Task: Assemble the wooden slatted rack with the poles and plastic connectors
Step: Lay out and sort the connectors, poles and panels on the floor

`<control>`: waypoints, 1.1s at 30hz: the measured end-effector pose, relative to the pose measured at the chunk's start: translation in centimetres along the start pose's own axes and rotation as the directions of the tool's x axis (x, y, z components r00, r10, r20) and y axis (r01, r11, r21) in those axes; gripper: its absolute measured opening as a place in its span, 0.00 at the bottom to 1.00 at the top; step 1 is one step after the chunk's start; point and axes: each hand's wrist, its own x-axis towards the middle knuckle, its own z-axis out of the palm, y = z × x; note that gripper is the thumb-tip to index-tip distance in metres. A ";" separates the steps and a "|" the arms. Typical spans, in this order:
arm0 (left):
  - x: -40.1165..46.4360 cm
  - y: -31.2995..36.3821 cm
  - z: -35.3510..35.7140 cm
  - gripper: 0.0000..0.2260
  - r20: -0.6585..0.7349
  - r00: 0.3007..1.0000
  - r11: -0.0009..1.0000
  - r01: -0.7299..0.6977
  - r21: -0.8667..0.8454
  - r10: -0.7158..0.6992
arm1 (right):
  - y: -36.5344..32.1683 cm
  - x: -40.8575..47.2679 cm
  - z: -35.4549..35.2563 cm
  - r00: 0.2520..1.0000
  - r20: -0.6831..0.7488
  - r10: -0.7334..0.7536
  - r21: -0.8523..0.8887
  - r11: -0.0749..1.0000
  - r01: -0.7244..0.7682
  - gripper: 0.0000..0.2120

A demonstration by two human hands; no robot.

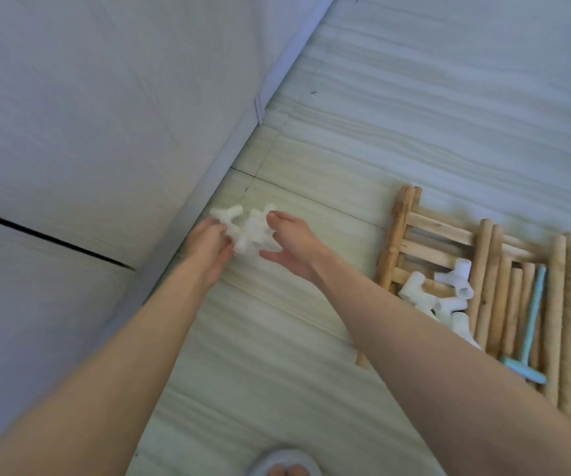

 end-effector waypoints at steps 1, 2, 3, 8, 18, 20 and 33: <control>-0.3 0.1 0.3 0.20 0.001 1.000 0.999 -0.029 0.021 0.029 | -0.1 -0.5 -0.5 1.000 -0.006 -0.007 -0.075 0.997 0.006 0.18; -0.6 0.1 0.8 0.20 -0.028 0.996 0.993 -0.080 0.090 0.083 | -0.2 -1.3 -1.2 0.999 -0.033 -0.030 -0.182 0.983 0.023 0.18; -1.1 0.0 1.3 0.21 -0.063 0.985 0.969 -0.143 0.200 0.159 | -0.3 -2.2 -2.2 0.995 -0.071 -0.077 -0.310 0.949 0.051 0.17; -6.3 -3.3 5.9 0.21 0.171 0.848 0.588 -0.479 0.651 0.502 | -0.3 -9.3 -11.3 0.882 -0.043 -0.470 -0.883 0.431 0.187 0.13; -13.9 -13.9 13.7 0.43 0.777 0.620 -0.294 -0.727 0.620 0.105 | 4.2 -15.9 -23.3 0.981 -0.028 -0.192 -0.984 -0.165 -0.061 0.50; -13.2 -13.7 14.6 0.43 0.785 0.614 -0.372 -0.712 0.596 0.081 | 5.0 -15.2 -23.4 0.976 -0.017 -0.217 -0.972 -0.225 -0.067 0.51; -12.9 -11.7 14.9 0.23 0.660 0.733 0.353 -0.669 0.653 0.167 | 4.5 -15.1 -22.8 0.911 0.016 -0.411 -0.939 0.308 0.155 0.28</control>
